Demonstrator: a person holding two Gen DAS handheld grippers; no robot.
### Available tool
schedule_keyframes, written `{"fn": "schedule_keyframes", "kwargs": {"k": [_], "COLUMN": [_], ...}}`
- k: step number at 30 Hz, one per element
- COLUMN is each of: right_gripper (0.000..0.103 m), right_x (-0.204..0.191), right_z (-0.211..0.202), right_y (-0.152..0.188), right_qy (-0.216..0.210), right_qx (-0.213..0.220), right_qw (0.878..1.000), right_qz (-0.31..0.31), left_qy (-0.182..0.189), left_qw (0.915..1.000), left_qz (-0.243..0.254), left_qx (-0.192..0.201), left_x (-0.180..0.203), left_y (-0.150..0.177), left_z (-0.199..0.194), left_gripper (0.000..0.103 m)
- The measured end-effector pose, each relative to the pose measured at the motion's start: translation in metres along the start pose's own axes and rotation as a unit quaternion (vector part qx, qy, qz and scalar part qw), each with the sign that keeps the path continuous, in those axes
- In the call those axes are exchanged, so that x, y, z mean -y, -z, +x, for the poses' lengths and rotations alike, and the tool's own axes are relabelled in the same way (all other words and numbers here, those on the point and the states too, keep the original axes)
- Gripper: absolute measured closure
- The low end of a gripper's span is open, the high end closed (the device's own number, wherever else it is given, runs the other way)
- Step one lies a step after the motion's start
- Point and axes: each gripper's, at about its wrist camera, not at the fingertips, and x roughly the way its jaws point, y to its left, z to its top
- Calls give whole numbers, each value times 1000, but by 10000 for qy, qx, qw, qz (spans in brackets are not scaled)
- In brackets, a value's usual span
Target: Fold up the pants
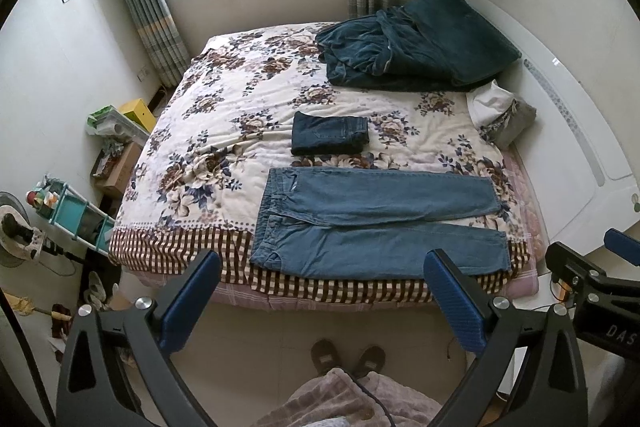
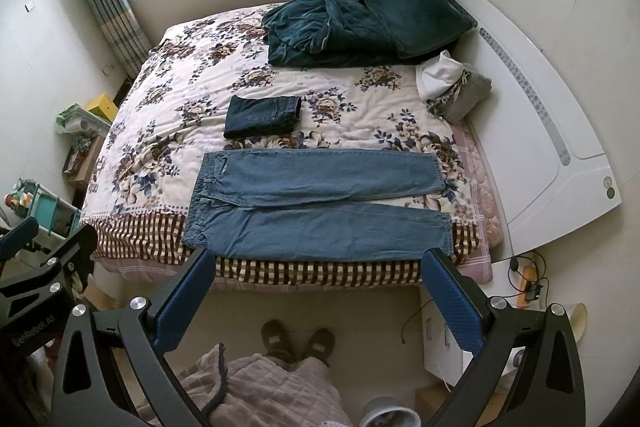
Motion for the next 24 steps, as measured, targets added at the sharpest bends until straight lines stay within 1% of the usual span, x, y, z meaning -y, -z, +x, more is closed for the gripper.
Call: {"fn": "schedule_keyframes", "kwargs": {"k": [13, 24], "right_gripper": [0, 0], "right_x": [2, 11], "right_z": [-1, 0], "right_y": [1, 3], "right_qy": [8, 37], "right_qx": [-16, -66], "right_qw": [10000, 9999], "right_qz": [-6, -94], "left_qy": [5, 16], "left_qw": [10000, 10000], "left_qz": [7, 32], "left_qx": [-16, -52], "left_x": [2, 6], "left_y": [1, 1], "left_z": [0, -2], "left_gripper": [0, 0]}}
